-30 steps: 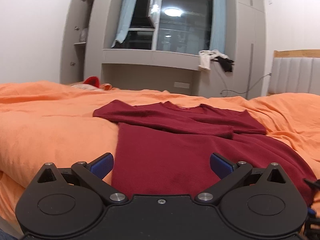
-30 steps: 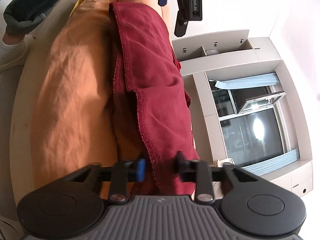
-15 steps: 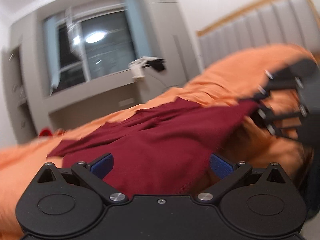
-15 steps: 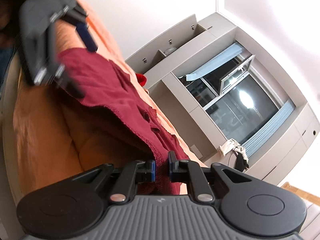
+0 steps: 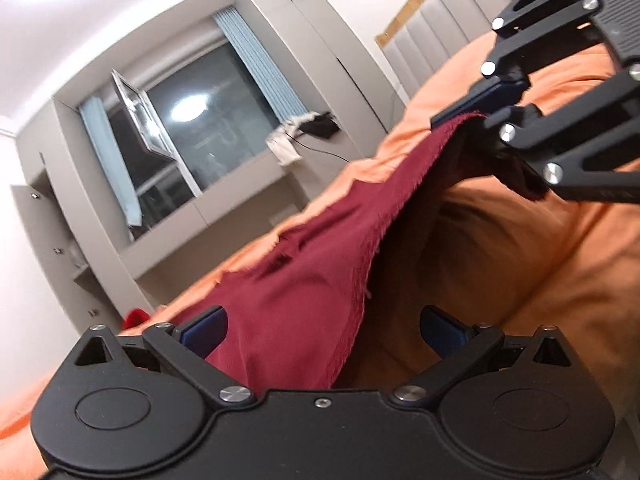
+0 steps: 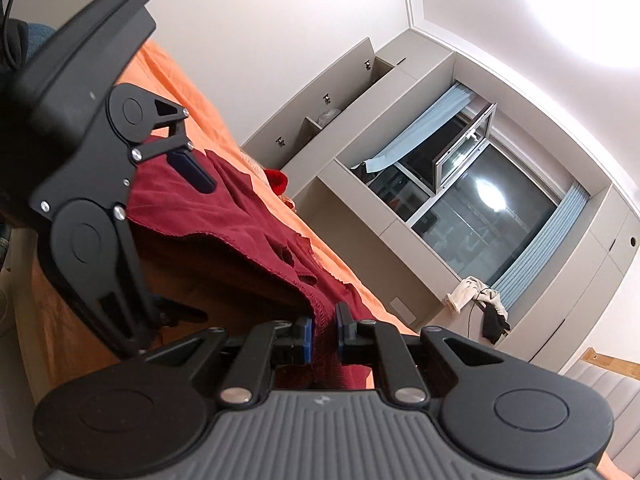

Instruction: Fold small clothes

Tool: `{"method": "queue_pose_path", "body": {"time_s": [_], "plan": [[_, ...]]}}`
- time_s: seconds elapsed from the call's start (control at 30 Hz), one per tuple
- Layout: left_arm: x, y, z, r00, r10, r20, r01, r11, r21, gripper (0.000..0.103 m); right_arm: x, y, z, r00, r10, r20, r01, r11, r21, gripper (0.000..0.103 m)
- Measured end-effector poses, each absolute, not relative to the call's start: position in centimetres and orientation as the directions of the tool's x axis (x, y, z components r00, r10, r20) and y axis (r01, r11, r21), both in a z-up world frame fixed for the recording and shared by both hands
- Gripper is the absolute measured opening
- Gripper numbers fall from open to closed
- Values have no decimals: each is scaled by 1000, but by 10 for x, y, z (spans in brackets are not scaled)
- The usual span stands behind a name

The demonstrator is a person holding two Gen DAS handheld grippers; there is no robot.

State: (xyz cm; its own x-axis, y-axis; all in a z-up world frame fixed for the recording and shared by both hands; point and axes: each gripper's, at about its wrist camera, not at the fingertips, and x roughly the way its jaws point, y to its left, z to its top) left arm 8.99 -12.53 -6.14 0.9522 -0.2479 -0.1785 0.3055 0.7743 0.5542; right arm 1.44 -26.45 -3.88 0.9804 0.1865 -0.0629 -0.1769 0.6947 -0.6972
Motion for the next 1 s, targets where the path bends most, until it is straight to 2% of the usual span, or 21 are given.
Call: {"method": "queue_pose_path", "body": {"time_s": [0.17, 0.23, 0.33, 0.37, 0.53, 0.57, 0.63, 0.7, 0.77, 0.9, 0.97, 1.0], "plan": [[89, -132, -66, 964, -218, -150, 264, 762, 592, 84, 8, -270, -39, 983, 176, -57, -165, 699, -696, 10], [85, -133, -67, 967, -209, -145, 254, 753, 607, 68, 6, -270, -39, 983, 172, -57, -162, 697, -699, 10], [78, -128, -66, 972, -200, -128, 235, 754, 613, 51, 2, -270, -39, 983, 173, -58, -163, 694, -701, 10], [76, -126, -66, 973, -195, -125, 230, 754, 615, 49, 2, -270, -39, 983, 173, -59, -164, 693, -702, 10], [70, -117, -56, 978, -176, -114, 209, 784, 584, 16, 1, -267, -39, 982, 180, -65, -173, 685, -707, 10], [68, -114, -55, 978, -177, -108, 207, 796, 568, 13, 0, -267, -40, 980, 183, -73, -179, 679, -711, 10], [67, -111, -48, 978, -184, -103, 210, 817, 537, 8, 6, -263, -39, 979, 184, -92, -193, 663, -724, 11], [67, -108, -43, 975, -195, -108, 223, 831, 509, 7, 7, -261, -44, 976, 178, -125, -211, 643, -736, 18], [69, -106, -37, 971, -208, -121, 240, 840, 486, 7, 8, -260, -48, 972, 170, -159, -231, 625, -745, 35], [70, -100, -27, 965, -226, -131, 261, 854, 449, 6, 14, -256, -58, 966, 151, -208, -257, 595, -762, 53], [70, -99, -24, 963, -230, -139, 268, 857, 440, 6, 16, -252, -63, 965, 145, -219, -262, 580, -771, 65], [70, -99, -23, 962, -233, -142, 272, 858, 435, 6, 17, -250, -65, 964, 145, -223, -266, 572, -776, 66]]}}
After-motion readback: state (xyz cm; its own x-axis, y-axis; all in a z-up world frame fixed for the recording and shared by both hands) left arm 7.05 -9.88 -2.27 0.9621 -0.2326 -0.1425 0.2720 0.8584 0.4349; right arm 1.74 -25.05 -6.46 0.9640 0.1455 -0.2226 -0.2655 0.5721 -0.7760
